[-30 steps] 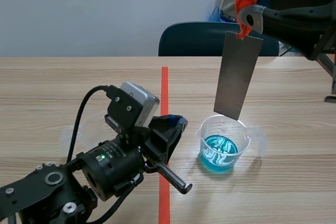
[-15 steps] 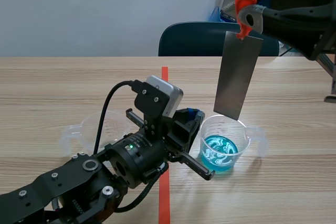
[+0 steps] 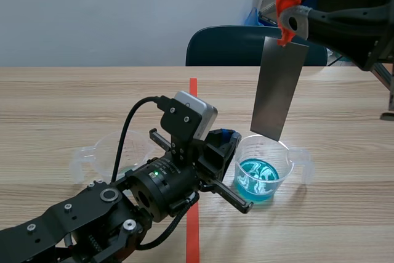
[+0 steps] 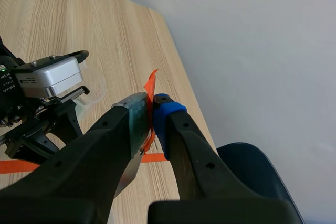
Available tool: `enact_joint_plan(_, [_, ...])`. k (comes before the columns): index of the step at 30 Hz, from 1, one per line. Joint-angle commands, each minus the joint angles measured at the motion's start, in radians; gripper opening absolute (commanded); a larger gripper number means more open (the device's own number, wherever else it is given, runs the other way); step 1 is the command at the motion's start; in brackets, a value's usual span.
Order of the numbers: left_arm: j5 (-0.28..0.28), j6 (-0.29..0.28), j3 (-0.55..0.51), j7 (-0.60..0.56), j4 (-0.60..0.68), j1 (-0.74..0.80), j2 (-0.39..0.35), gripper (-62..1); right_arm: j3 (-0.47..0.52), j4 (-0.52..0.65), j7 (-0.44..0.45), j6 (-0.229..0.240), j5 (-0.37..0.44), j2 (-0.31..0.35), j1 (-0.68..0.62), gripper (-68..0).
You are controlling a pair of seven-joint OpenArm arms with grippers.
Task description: Do the redox reaction experiment
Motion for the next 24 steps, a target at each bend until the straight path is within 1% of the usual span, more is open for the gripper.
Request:
enact_joint_plan(1, [-0.002, -0.001, 0.0, -0.014, 0.02, -0.003, 0.01, -57.4, 0.014, 0.008, 0.012, 0.006, 0.014, 0.013, 0.009, -66.7])
enact_joint_plan(5, [-0.003, -0.001, 0.0, -0.014, 0.02, 0.0, 0.005, -57.4, 0.014, 0.008, 0.012, 0.006, 0.014, 0.013, 0.009, -66.7])
enact_joint_plan(8, [-0.008, -0.001, 0.0, -0.018, 0.028, 0.004, -0.017, -57.6, 0.014, 0.008, 0.012, 0.006, 0.014, 0.013, 0.009, -66.7])
enact_joint_plan(11, [-0.024, -0.001, 0.0, -0.019, 0.063, 0.02, -0.058, -57.6, 0.014, 0.008, 0.012, 0.006, 0.014, 0.013, 0.009, -66.7])
enact_joint_plan(17, [-0.034, -0.001, -0.011, -0.02, 0.182, 0.098, -0.164, -57.8, 0.014, 0.008, 0.012, 0.006, 0.014, 0.013, 0.009, -66.7])
enact_joint_plan(24, [-0.034, 0.0, -0.075, -0.022, 0.315, 0.239, -0.27, -57.8, 0.014, 0.008, 0.012, 0.006, 0.014, 0.013, 0.009, -66.7])
